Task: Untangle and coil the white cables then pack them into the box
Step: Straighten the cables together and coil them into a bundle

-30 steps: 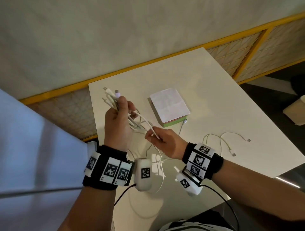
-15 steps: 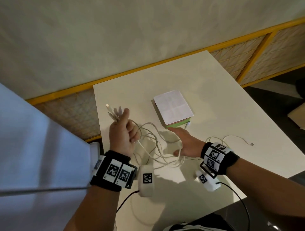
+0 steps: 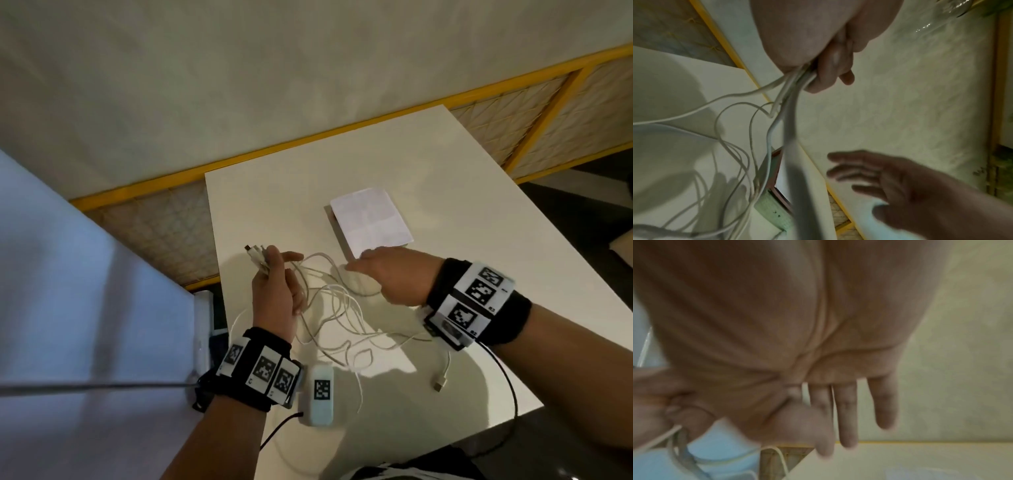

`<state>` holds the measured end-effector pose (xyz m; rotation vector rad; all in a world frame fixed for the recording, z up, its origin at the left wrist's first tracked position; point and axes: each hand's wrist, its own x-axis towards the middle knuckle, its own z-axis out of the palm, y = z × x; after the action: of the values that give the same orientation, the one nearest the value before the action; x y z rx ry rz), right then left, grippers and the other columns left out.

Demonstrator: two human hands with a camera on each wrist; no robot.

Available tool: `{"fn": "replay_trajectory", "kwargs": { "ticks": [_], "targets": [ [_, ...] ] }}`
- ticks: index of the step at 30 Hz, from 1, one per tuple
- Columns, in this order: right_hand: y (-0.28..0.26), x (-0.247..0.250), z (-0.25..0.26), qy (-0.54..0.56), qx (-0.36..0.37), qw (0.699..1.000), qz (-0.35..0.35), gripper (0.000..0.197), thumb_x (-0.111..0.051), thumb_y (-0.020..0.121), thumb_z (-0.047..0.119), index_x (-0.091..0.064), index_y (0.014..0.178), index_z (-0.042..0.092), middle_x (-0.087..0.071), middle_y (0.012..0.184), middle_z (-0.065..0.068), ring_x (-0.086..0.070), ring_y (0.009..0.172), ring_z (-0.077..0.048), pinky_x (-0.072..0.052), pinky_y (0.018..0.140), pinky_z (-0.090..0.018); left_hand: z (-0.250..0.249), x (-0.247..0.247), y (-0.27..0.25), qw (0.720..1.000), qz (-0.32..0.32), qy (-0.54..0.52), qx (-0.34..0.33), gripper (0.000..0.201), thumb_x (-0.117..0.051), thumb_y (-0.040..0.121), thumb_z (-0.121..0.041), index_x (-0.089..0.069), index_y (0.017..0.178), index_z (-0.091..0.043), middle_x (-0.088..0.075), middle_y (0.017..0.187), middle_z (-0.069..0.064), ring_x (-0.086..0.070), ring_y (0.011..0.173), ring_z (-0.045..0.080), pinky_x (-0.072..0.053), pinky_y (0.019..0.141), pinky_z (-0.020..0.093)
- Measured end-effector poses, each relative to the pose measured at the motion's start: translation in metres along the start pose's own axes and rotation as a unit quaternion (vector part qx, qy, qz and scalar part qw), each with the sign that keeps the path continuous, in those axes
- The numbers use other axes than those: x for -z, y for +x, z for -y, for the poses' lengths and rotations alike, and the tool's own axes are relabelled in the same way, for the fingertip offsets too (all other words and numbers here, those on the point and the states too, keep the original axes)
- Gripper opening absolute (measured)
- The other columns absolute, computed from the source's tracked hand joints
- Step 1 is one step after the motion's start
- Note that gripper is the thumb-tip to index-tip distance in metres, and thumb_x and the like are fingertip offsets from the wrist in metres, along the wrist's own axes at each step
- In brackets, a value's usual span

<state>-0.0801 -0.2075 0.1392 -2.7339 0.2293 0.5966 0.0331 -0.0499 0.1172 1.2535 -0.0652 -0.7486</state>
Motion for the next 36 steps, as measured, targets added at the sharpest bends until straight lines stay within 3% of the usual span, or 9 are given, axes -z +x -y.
{"fn": "replay_trajectory", "kwargs": {
  "ticks": [4,7,10,16,21,27,31,33,36],
  "targets": [
    [0.021,-0.013,0.036,0.315,0.077,0.944,-0.050,0.088,-0.061,0.072,0.024,-0.015,0.147,0.017,-0.041,0.143,-0.006,-0.042,0.129,-0.021,-0.037,0.108,-0.036,0.001,-0.008,0.004,0.994,0.008,-0.103,0.028,0.052,-0.034,0.097,-0.046,-0.058,0.064,-0.015,-0.027,0.042,-0.004,-0.027,0.036,0.011,-0.031,0.042,0.022],
    [0.041,-0.031,0.056,0.421,0.075,0.897,-0.113,0.090,-0.067,0.067,0.016,-0.021,0.144,0.014,-0.053,0.113,0.004,-0.055,0.105,-0.015,-0.048,0.091,-0.030,-0.003,-0.010,0.008,0.988,-0.004,-0.148,0.043,0.050,-0.037,0.096,-0.048,-0.051,0.060,-0.016,-0.034,0.044,-0.002,-0.041,0.042,0.013,-0.044,0.051,0.027],
    [0.046,-0.031,0.062,0.445,0.043,0.881,-0.153,0.079,-0.065,0.072,0.001,-0.029,0.141,0.015,-0.059,0.113,-0.010,-0.063,0.084,-0.018,-0.050,0.068,-0.021,-0.006,-0.005,0.007,0.984,-0.019,-0.170,0.057,0.047,-0.036,0.095,-0.050,-0.048,0.064,-0.016,-0.039,0.043,-0.003,-0.050,0.045,0.011,-0.052,0.051,0.026],
    [0.044,-0.030,0.059,0.375,0.028,0.925,-0.045,0.021,-0.060,0.086,0.022,-0.055,0.103,0.012,-0.066,0.067,-0.004,-0.055,0.046,-0.004,-0.047,0.055,-0.023,-0.010,0.004,0.010,0.984,-0.006,-0.162,0.072,0.048,-0.035,0.098,-0.046,-0.038,0.060,-0.016,-0.025,0.042,-0.006,-0.023,0.035,0.008,-0.032,0.039,0.020],
    [0.037,-0.033,0.052,0.506,0.035,0.860,0.056,0.017,-0.061,0.088,0.021,-0.060,0.083,0.004,-0.056,0.050,0.002,-0.052,0.042,-0.014,-0.050,0.053,-0.024,-0.012,0.013,0.012,0.983,0.012,-0.165,0.082,0.048,-0.035,0.098,-0.045,-0.037,0.060,-0.016,-0.025,0.039,-0.007,-0.022,0.032,0.007,-0.031,0.036,0.017],
    [0.017,-0.063,0.027,0.372,-0.073,0.924,0.054,0.033,-0.064,0.083,0.040,-0.053,0.056,0.024,-0.047,0.052,0.004,-0.045,0.040,-0.006,-0.042,0.049,-0.021,-0.038,0.051,0.026,0.978,-0.035,-0.198,0.056,0.057,-0.034,0.099,-0.044,-0.045,0.048,-0.020,-0.026,0.036,-0.007,-0.025,0.030,0.005,-0.026,0.034,0.013],
    [0.013,-0.066,0.023,0.186,-0.060,0.981,0.016,0.033,-0.054,0.086,0.049,-0.057,0.070,0.021,-0.052,0.067,0.007,-0.050,0.070,-0.018,-0.038,0.067,-0.027,-0.027,0.060,0.022,0.977,-0.046,-0.201,0.059,0.056,-0.034,0.099,-0.044,-0.044,0.049,-0.020,-0.027,0.036,-0.008,-0.024,0.030,0.005,-0.025,0.032,0.014],
    [0.008,-0.069,0.012,0.131,-0.065,0.989,0.029,0.032,-0.052,0.089,0.045,-0.063,0.088,0.014,-0.062,0.084,-0.003,-0.053,0.079,-0.022,-0.039,0.072,-0.028,-0.033,0.073,0.023,0.974,-0.062,-0.213,0.045,0.057,-0.034,0.099,-0.042,-0.043,0.047,-0.021,-0.026,0.036,-0.008,-0.024,0.031,0.005,-0.024,0.032,0.015],
    [-0.006,-0.086,-0.015,0.164,-0.091,0.982,0.013,0.026,-0.053,0.089,0.044,-0.051,0.068,0.029,-0.054,0.071,0.008,-0.051,0.077,-0.022,-0.037,0.070,-0.028,-0.045,0.095,0.025,0.971,-0.075,-0.225,0.021,0.057,-0.034,0.099,-0.034,-0.042,0.044,-0.022,-0.025,0.037,-0.008,-0.023,0.032,0.005,-0.023,0.034,0.015]
  ]
}}
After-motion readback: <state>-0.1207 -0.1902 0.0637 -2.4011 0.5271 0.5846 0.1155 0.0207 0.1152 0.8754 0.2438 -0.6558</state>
